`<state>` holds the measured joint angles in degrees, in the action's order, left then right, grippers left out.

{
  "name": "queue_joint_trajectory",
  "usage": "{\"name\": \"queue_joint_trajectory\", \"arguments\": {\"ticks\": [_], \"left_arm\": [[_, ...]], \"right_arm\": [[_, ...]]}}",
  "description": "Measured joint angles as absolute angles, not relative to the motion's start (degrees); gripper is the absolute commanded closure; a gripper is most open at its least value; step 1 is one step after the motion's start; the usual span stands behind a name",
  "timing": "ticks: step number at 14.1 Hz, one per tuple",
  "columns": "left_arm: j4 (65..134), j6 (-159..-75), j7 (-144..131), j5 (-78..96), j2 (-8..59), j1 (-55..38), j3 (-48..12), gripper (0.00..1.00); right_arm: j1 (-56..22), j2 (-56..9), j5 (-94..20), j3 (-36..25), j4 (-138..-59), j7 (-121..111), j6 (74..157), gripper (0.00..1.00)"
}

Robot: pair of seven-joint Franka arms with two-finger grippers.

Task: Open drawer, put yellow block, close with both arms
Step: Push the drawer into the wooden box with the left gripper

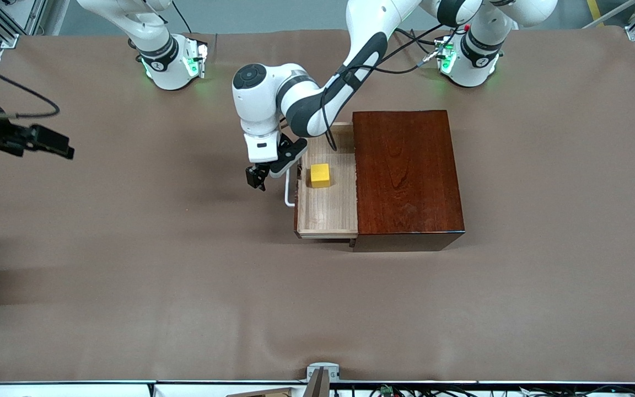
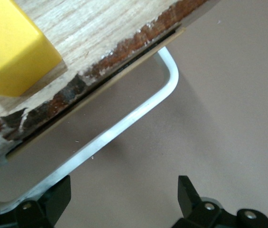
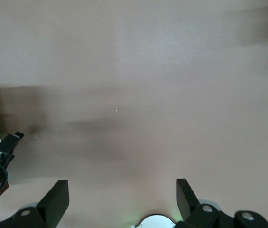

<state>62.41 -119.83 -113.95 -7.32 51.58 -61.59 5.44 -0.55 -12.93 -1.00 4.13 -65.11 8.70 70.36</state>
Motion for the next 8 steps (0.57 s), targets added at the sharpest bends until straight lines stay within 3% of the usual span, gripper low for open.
{"name": "queue_joint_trajectory", "arguments": {"ticks": [8], "left_arm": [[60.22, -106.86, -114.9, -5.08, 51.48, -59.0, 6.24, 0.0]], "right_arm": [[2.12, -4.17, -0.97, 4.13, -76.03, 4.25, 72.78, 0.0]]}}
